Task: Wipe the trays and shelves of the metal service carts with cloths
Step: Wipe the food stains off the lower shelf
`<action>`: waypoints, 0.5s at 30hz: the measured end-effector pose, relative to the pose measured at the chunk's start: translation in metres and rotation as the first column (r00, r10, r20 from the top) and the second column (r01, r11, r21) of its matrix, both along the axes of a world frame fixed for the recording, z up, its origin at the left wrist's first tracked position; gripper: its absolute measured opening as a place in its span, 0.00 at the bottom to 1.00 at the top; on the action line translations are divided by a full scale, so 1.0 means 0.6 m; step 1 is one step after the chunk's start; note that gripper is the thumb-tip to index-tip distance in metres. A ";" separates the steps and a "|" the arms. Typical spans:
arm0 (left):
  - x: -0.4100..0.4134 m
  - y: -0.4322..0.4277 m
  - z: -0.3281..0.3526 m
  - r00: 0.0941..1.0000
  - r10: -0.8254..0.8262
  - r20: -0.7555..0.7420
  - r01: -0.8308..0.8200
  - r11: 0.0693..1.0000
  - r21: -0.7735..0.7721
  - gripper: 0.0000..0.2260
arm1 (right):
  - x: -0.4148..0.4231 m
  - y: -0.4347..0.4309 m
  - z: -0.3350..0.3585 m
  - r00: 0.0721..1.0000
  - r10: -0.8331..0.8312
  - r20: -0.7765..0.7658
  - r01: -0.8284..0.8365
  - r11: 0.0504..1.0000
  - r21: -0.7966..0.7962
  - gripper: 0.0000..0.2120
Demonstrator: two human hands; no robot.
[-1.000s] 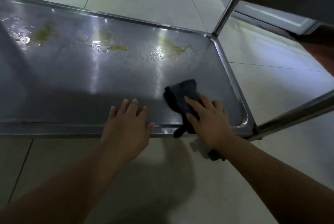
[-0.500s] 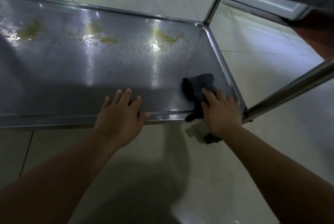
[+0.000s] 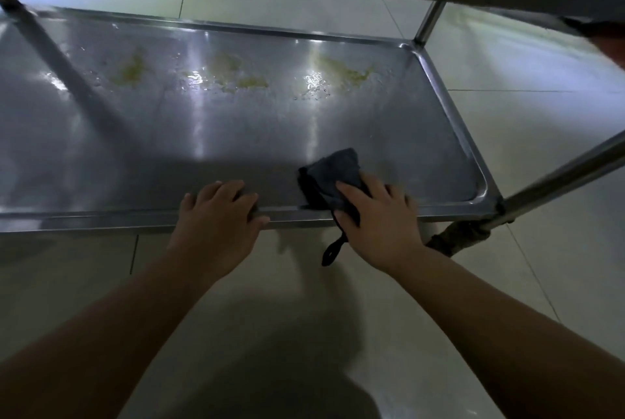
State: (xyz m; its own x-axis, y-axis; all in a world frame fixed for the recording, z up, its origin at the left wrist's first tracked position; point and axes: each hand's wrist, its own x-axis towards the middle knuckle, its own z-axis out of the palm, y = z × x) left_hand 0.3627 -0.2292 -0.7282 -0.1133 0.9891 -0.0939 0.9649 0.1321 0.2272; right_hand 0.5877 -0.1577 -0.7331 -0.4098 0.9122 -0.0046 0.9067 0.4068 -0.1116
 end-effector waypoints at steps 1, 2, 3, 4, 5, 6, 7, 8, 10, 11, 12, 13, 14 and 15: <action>-0.008 -0.005 0.001 1.000 0.008 -0.007 -0.008 1.000 0.001 0.18 | -0.001 0.001 0.000 1.000 0.000 0.008 0.000 1.000 -0.004 0.22; -0.014 -0.009 0.002 1.000 0.016 -0.017 -0.017 1.000 -0.007 0.18 | 0.000 0.000 0.001 1.000 -0.001 0.020 0.001 1.000 -0.009 0.22; -0.018 -0.013 0.003 0.999 0.023 -0.028 -0.023 1.000 -0.019 0.18 | 0.001 0.001 0.002 1.000 -0.003 0.030 0.004 1.000 -0.019 0.22; -0.020 -0.016 0.005 0.999 0.029 -0.038 -0.030 0.999 -0.033 0.18 | 0.000 0.001 0.004 0.999 -0.009 0.041 0.010 0.999 -0.033 0.22; -0.021 -0.020 0.008 0.998 0.034 -0.050 -0.037 0.998 -0.051 0.18 | -0.005 0.000 0.008 0.998 -0.019 0.059 0.022 0.999 -0.049 0.21; -0.021 -0.024 0.012 0.997 0.035 -0.064 -0.039 0.996 -0.075 0.18 | -0.012 -0.003 0.015 0.996 -0.031 0.089 0.037 0.997 -0.066 0.21; -0.020 -0.028 0.018 0.997 0.037 -0.072 -0.044 0.993 -0.110 0.19 | -0.021 -0.007 0.024 0.991 -0.040 0.130 0.052 0.995 -0.090 0.21; -0.018 -0.033 0.027 0.997 0.044 -0.068 -0.054 0.987 -0.153 0.20 | -0.030 -0.014 0.035 0.984 -0.040 0.172 0.062 0.990 -0.127 0.20; -0.012 -0.047 0.052 0.997 0.051 -0.058 -0.064 0.968 -0.244 0.22 | -0.049 -0.031 0.065 0.974 -0.008 0.228 0.064 0.969 -0.238 0.18; -0.008 -0.057 0.070 0.998 0.048 -0.051 -0.060 0.961 -0.270 0.22 | -0.058 -0.041 0.084 0.968 0.016 0.251 0.062 0.953 -0.297 0.17; -0.005 -0.068 0.090 0.998 0.045 -0.039 -0.054 0.957 -0.284 0.22 | -0.066 -0.050 0.105 0.960 0.041 0.276 0.061 0.934 -0.351 0.15; -0.003 -0.082 0.114 0.999 0.047 -0.023 -0.052 0.954 -0.294 0.22 | -0.073 -0.059 0.128 0.951 0.062 0.303 0.069 0.913 -0.403 0.13; -0.001 -0.095 0.140 0.998 0.057 -0.005 -0.055 0.949 -0.309 0.22 | -0.080 -0.067 0.152 0.942 0.075 0.327 0.086 0.888 -0.451 0.12; 0.001 -0.108 0.167 0.998 0.066 0.011 -0.059 0.943 -0.327 0.21 | -0.085 -0.076 0.178 0.936 0.079 0.342 0.106 0.864 -0.492 0.13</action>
State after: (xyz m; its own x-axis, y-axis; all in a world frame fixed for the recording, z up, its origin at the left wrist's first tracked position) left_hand 0.3635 -0.2939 -0.6279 -0.1685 0.8946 -0.4139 0.9476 0.2626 0.1820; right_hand 0.5369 -0.2034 -0.6265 -0.2851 0.7534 -0.5925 0.9296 0.3681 0.0208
